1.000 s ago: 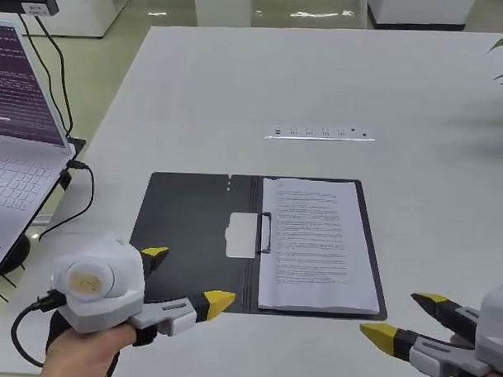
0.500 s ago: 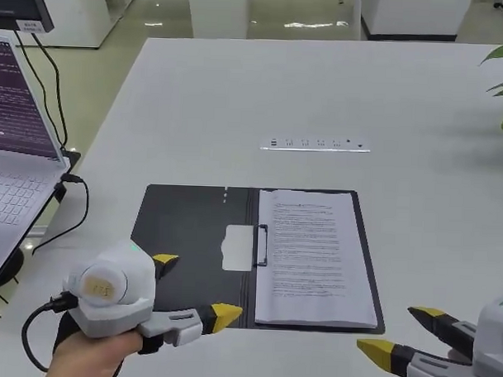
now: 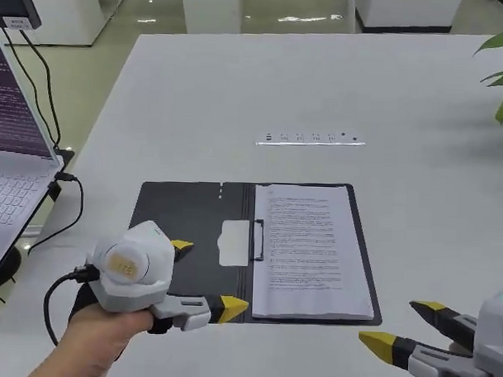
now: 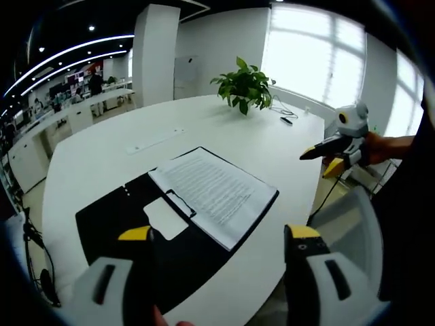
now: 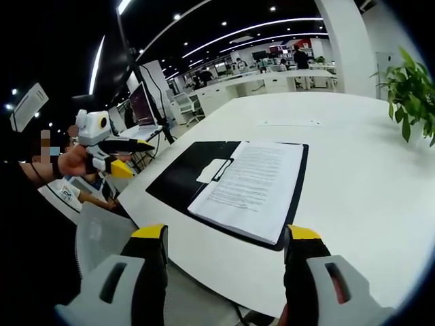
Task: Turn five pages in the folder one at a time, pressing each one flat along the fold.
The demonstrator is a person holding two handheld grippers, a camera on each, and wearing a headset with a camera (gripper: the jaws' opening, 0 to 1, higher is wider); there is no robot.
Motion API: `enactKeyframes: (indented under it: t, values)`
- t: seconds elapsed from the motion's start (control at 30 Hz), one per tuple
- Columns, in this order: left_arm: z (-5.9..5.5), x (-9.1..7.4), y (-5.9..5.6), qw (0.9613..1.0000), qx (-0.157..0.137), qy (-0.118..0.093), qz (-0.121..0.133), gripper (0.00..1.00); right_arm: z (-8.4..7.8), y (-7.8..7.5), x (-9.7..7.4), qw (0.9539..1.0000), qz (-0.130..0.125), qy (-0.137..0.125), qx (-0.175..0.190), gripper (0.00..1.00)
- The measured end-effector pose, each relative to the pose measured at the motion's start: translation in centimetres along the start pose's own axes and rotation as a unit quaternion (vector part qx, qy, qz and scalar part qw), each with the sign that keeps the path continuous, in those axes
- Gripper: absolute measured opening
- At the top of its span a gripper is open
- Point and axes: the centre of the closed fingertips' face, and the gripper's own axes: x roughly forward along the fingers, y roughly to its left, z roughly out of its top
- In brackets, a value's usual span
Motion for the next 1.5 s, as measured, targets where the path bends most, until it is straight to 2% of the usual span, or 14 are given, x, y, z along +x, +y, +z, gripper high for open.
enactKeyframes:
  t: [0.17,0.33,0.5,0.73,0.97,1.27,1.5]
  values:
    - [0.5,1.2,-0.5,0.9998,0.016,0.005,-0.013,0.77,-0.2,-0.4,-0.1,0.9999,-0.007,-0.004,0.008,0.69]
    - [1.4,3.0,-1.5,0.9991,0.027,0.003,-0.032,0.77,-0.2,-0.7,-0.3,0.9999,-0.011,-0.005,0.009,0.69]
    - [1.9,5.2,-2.9,0.9975,0.043,0.010,-0.055,0.77,-0.3,-0.8,-0.5,0.9998,-0.015,-0.006,0.009,0.69]
    - [2.5,8.2,-4.1,0.9954,0.055,0.015,-0.077,0.77,-0.6,-0.7,-0.5,0.9998,-0.018,-0.004,0.011,0.68]
    - [3.5,11.1,-5.2,0.9953,0.047,0.011,-0.084,0.78,-0.9,-0.5,-0.3,0.9997,-0.019,0.001,0.013,0.68]
    - [3.8,15.1,-6.6,0.9932,0.063,0.025,-0.095,0.79,-1.1,-0.8,-0.2,0.9996,-0.021,0.005,0.020,0.68]
    - [4.0,17.8,-6.9,0.9941,0.055,0.027,-0.089,0.79,-1.5,-1.2,-0.2,0.9994,-0.021,0.012,0.023,0.68]
